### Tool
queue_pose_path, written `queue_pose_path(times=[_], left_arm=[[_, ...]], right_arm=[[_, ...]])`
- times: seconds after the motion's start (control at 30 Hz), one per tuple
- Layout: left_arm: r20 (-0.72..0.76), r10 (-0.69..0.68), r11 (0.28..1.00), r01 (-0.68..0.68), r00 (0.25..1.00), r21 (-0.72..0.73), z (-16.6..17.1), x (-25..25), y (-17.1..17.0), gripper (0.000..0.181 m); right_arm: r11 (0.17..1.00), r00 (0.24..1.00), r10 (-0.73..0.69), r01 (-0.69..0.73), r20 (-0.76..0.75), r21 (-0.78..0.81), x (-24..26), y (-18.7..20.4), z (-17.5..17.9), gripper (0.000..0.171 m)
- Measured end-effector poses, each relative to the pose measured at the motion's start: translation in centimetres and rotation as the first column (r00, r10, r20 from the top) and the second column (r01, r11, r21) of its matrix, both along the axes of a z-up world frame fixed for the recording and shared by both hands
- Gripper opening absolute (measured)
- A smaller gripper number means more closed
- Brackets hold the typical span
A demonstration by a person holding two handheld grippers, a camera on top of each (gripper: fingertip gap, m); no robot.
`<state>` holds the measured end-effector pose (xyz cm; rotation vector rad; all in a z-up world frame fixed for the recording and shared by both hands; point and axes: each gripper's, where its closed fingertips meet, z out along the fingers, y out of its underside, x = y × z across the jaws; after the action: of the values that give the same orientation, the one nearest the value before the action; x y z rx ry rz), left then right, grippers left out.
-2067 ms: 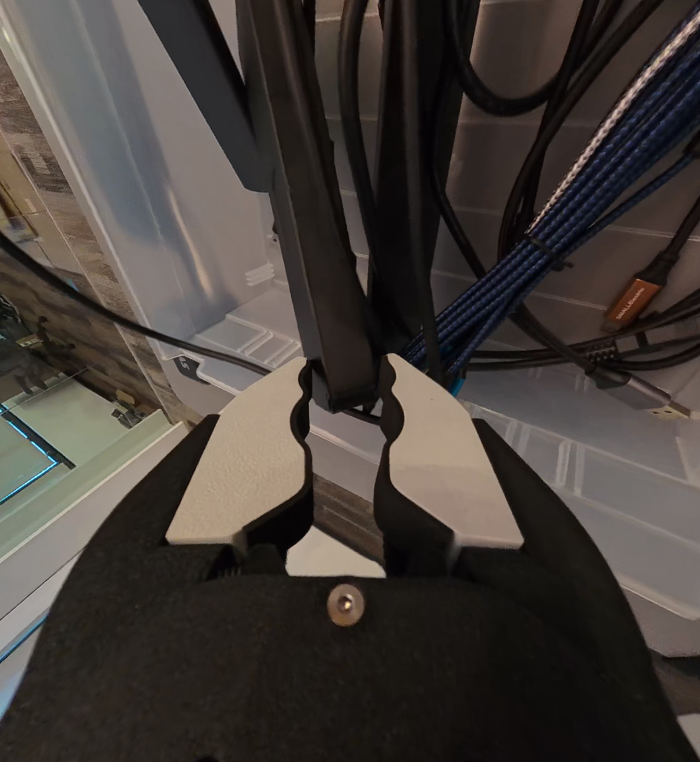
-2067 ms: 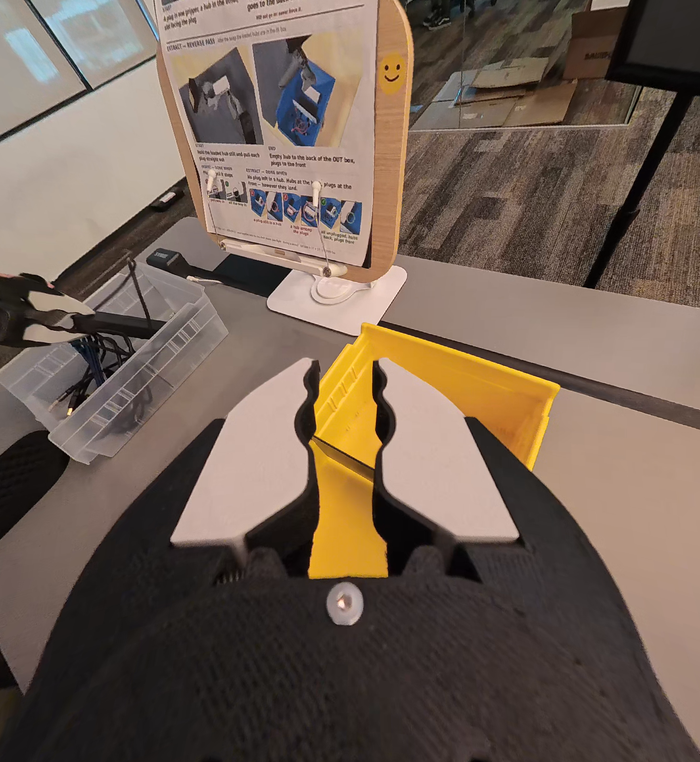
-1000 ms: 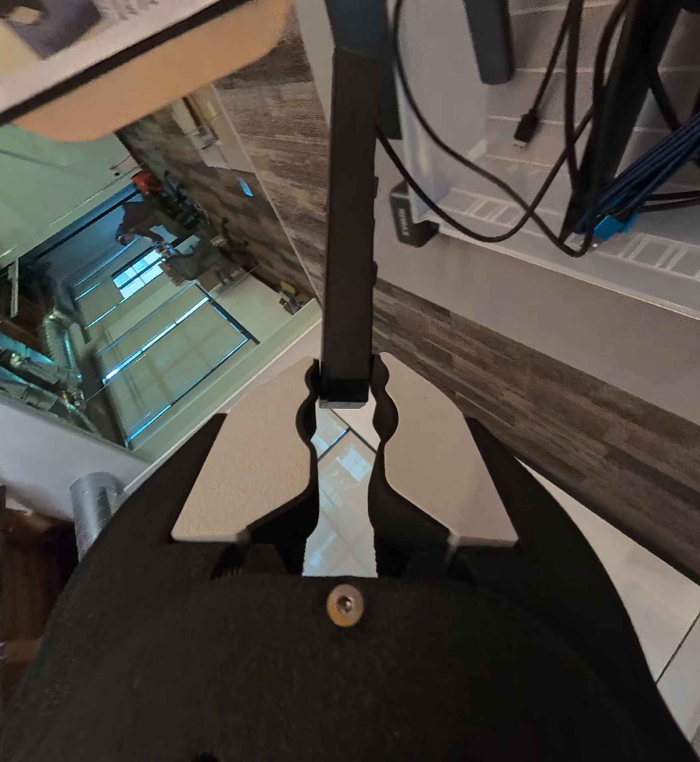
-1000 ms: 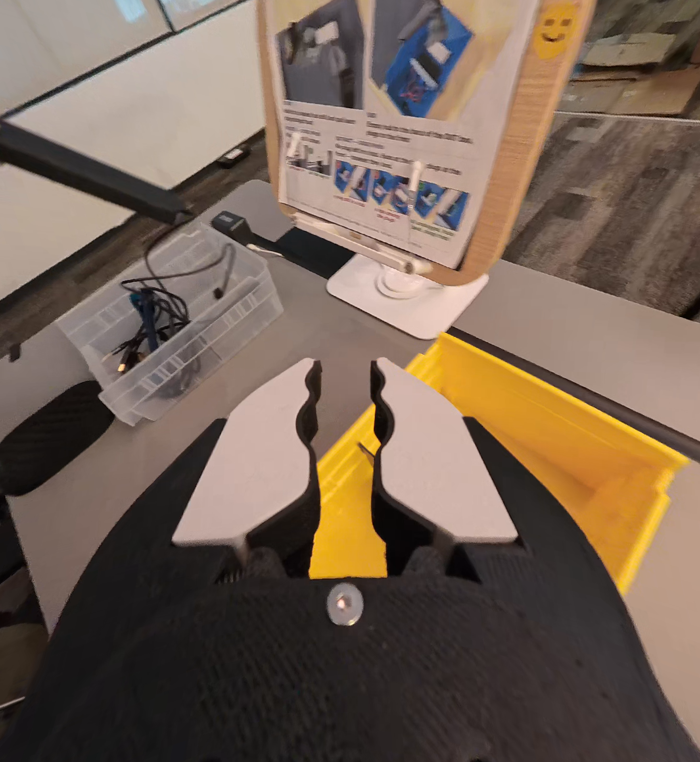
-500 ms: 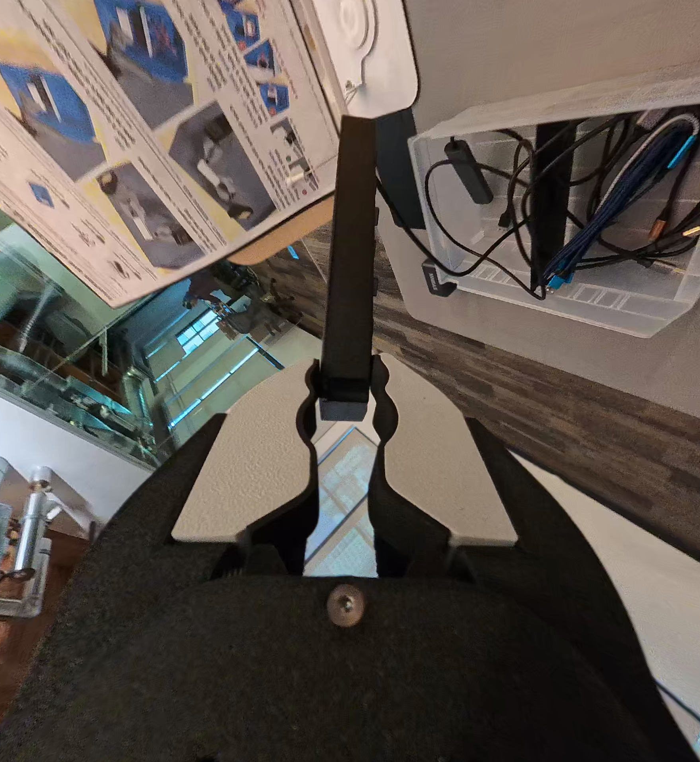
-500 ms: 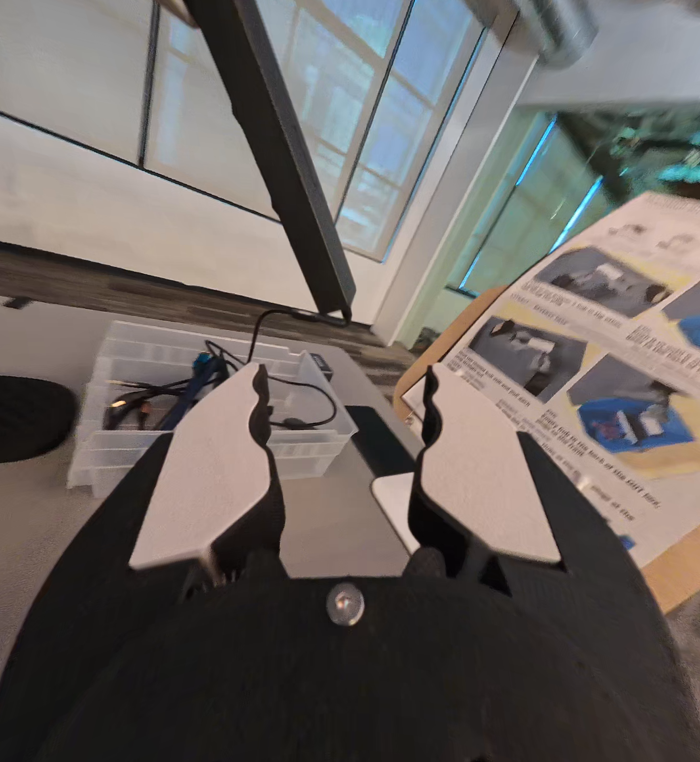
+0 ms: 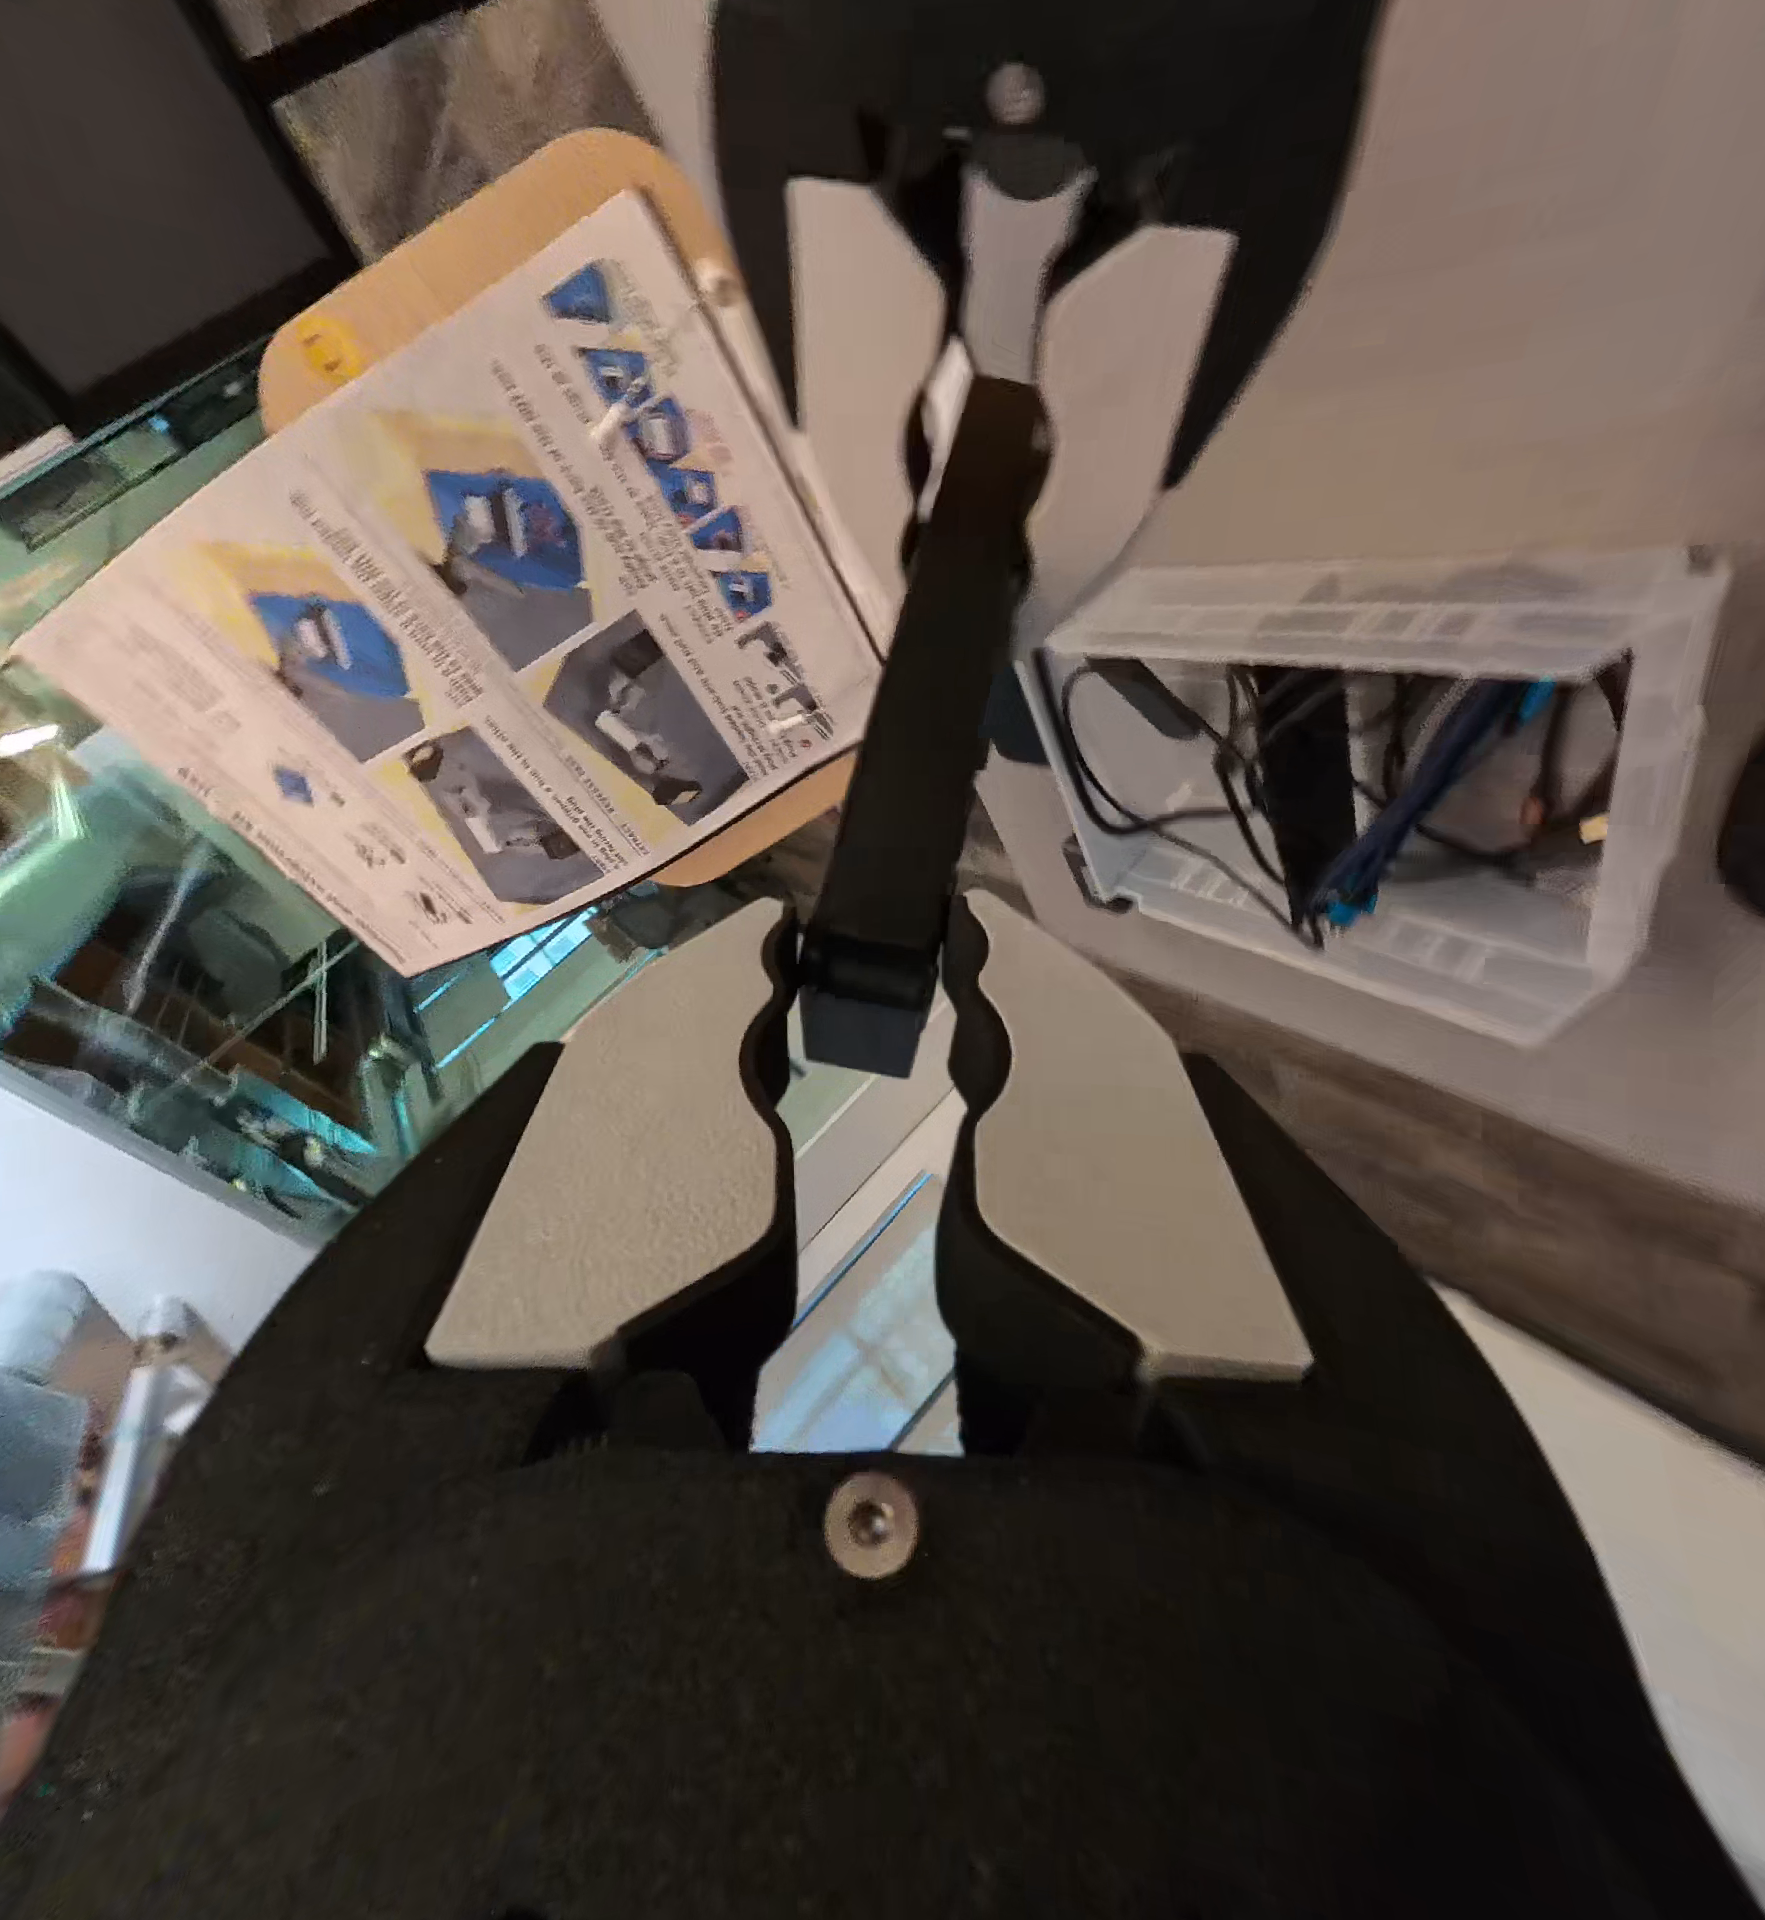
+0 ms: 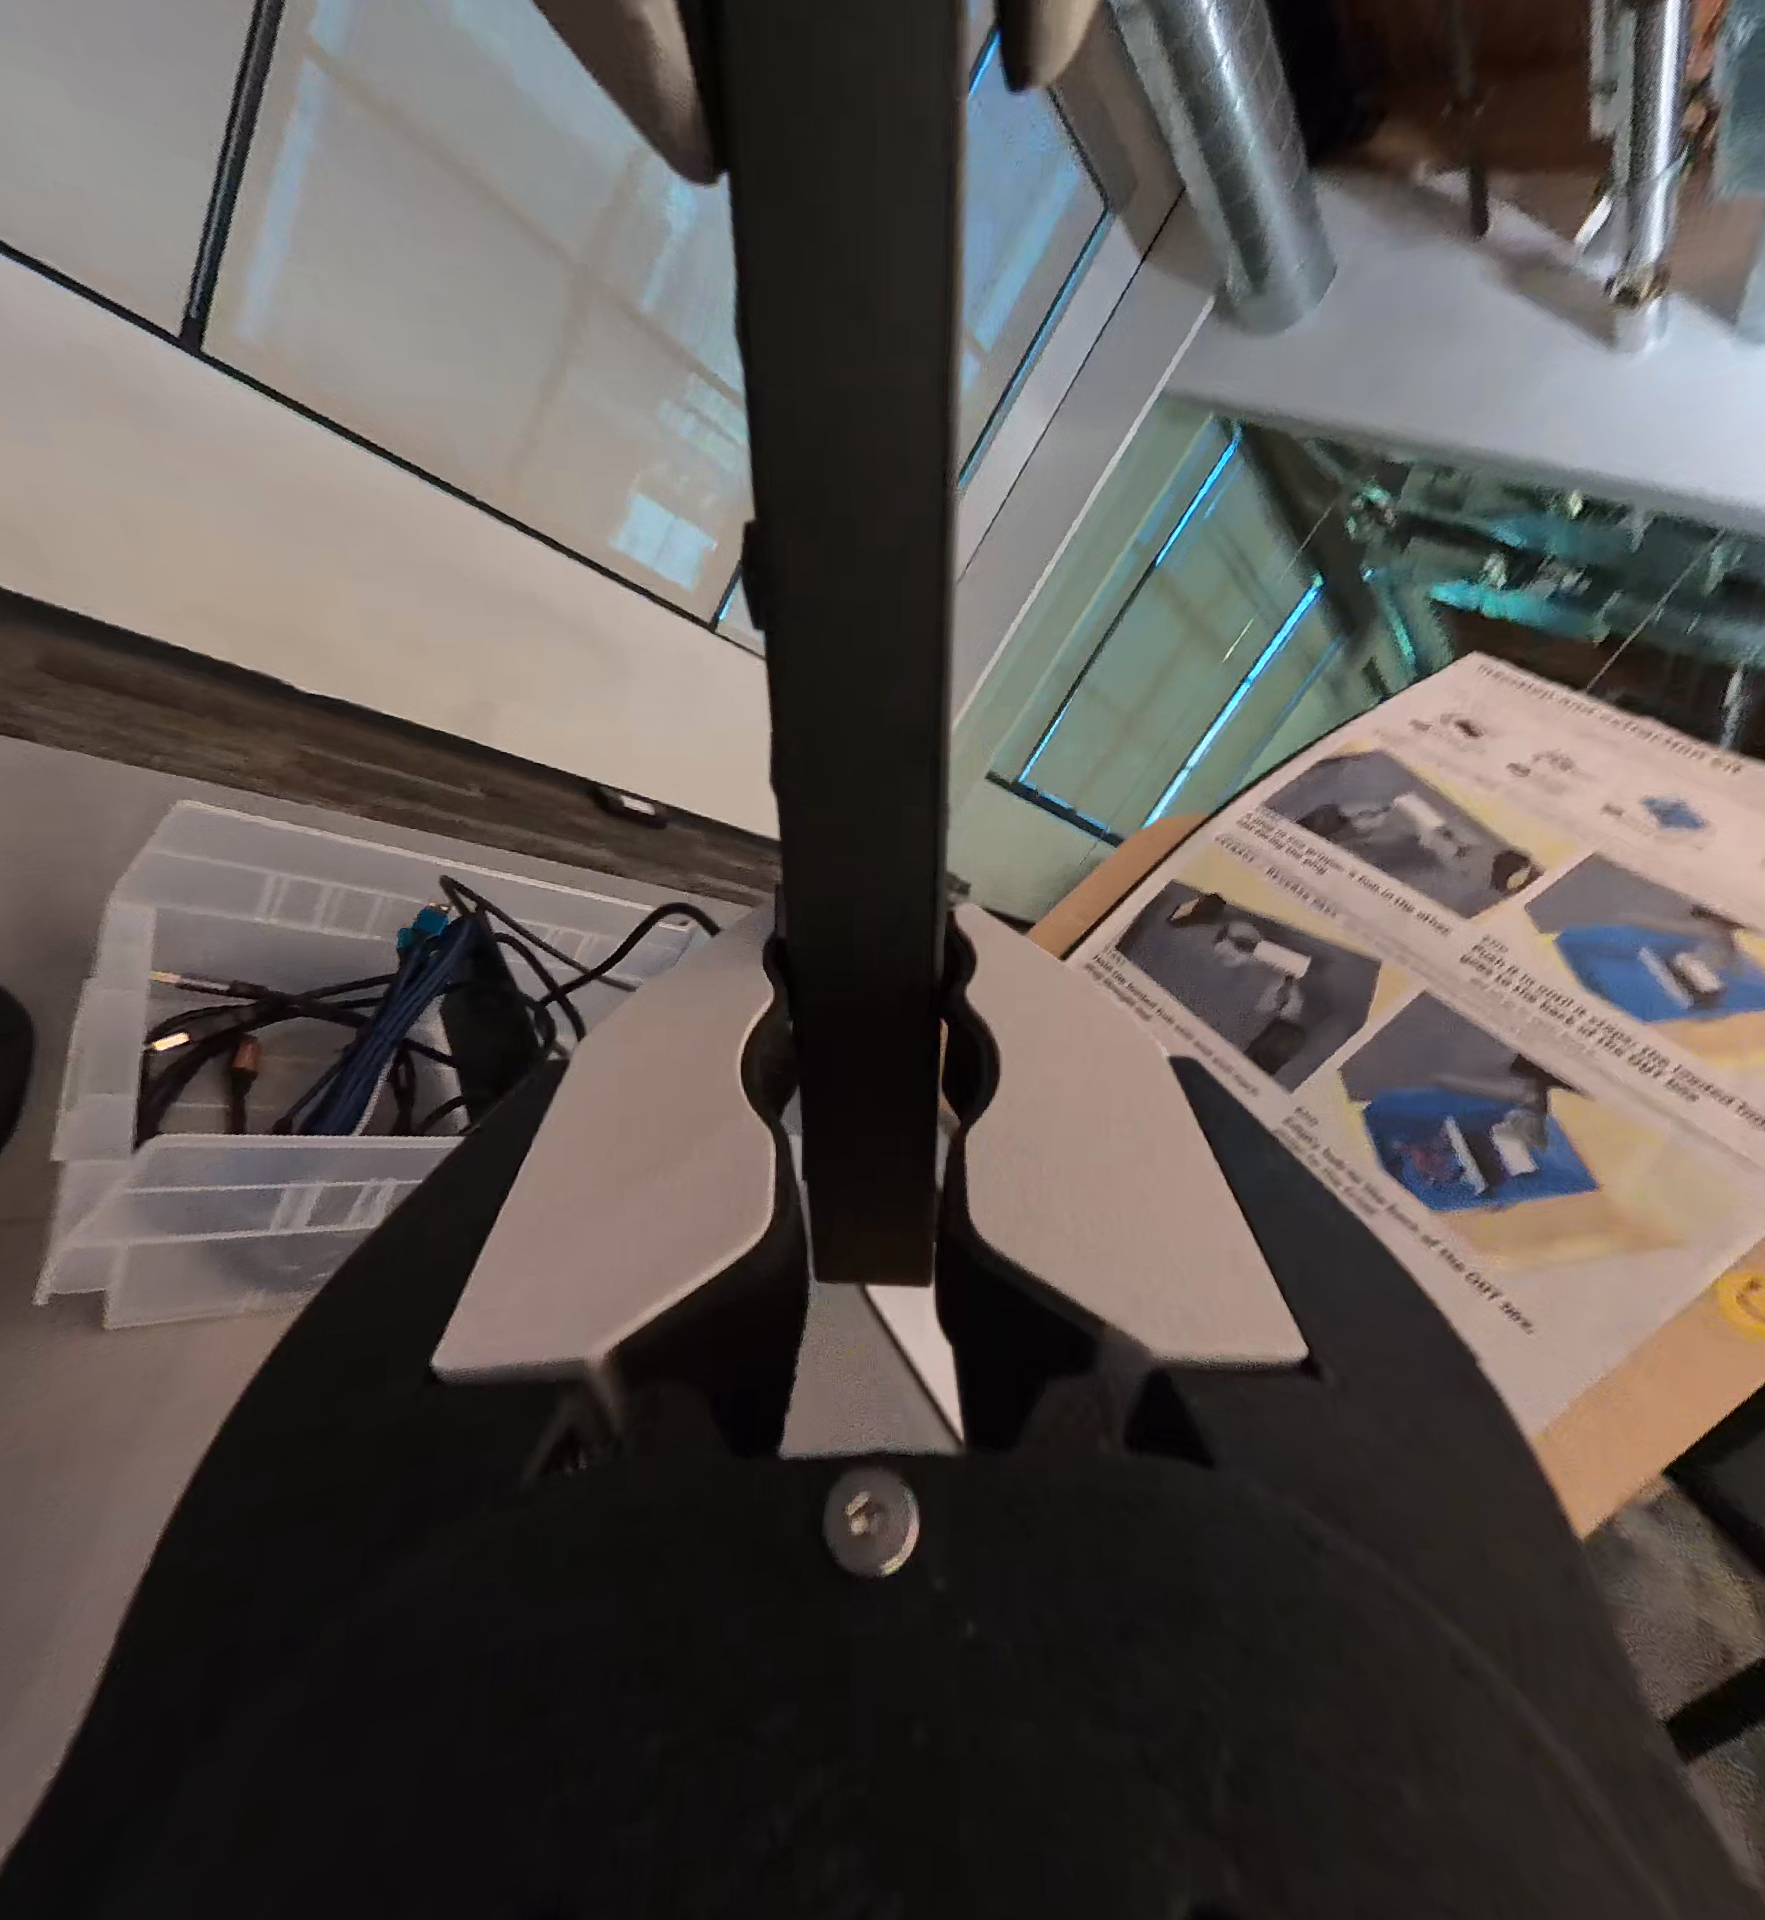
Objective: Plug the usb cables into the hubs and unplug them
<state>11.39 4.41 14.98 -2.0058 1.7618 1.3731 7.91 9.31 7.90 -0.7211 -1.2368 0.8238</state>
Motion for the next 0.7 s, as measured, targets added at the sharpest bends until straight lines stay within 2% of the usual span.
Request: queue_pose_path(times=[0.1, 0.17, 0.23, 0.3, 0.37, 0.43, 0.53, 0.63, 0.67, 0.7], left_arm=[[0.228, 0.041, 0.988, -0.073, 0.973, 0.133, 0.7, -1.3, 0.8, 0.034], [0.425, 0.087, 0.965, -0.182, 0.901, 0.189, 0.6, -3.5, 0.7, 0.050], [0.639, 0.138, 0.937, -0.308, 0.757, 0.163, -1.3, -6.4, 0.3, 0.060], [0.793, 0.187, 0.926, -0.373, 0.580, 0.055, -5.4, -9.2, 0.0, 0.060], [0.854, 0.235, 0.895, -0.445, 0.464, -0.005, -10.1, -12.9, 0.3, 0.055], [0.880, 0.250, 0.867, -0.499, 0.405, -0.016, -14.3, -16.1, 1.1, 0.051], [0.920, 0.250, 0.850, -0.523, 0.302, -0.060, -18.6, -18.1, 2.4, 0.047], [0.914, 0.249, 0.810, -0.586, 0.319, -0.016, -20.5, -20.6, 4.2, 0.046], [0.918, 0.261, 0.812, -0.581, 0.298, -0.043, -21.2, -20.7, 4.6, 0.044], [0.917, 0.287, 0.817, -0.571, 0.276, -0.084, -21.9, -20.7, 4.8, 0.030]], right_arm=[[0.999, 1.000, 0.027, -0.026, 0.016, -0.042, 0.2, 0.4, -0.1, 0.025], [0.997, 0.999, 0.037, -0.036, 0.008, -0.069, 0.5, 0.9, 0.1, 0.025], [0.994, 0.999, 0.047, -0.047, -0.002, -0.103, 1.0, 1.6, 0.6, 0.026], [0.991, 0.999, 0.049, -0.051, -0.017, -0.125, 1.6, 2.2, 1.2, 0.025], [0.990, 0.998, 0.047, -0.050, -0.030, -0.132, 2.4, 2.7, 2.0, 0.025], [0.990, 0.998, 0.043, -0.048, -0.038, -0.133, 3.2, 3.0, 2.7, 0.025], [0.991, 0.998, 0.025, -0.031, -0.049, -0.131, 4.0, 3.6, 3.3, 0.026], [0.989, 0.999, 0.023, -0.029, -0.041, -0.143, 4.3, 4.3, 3.3, 0.025], [0.989, 0.999, 0.019, -0.025, -0.037, -0.146, 4.4, 4.6, 3.3, 0.025], [0.989, 0.999, 0.018, -0.022, -0.029, -0.149, 4.4, 4.9, 3.2, 0.025]])
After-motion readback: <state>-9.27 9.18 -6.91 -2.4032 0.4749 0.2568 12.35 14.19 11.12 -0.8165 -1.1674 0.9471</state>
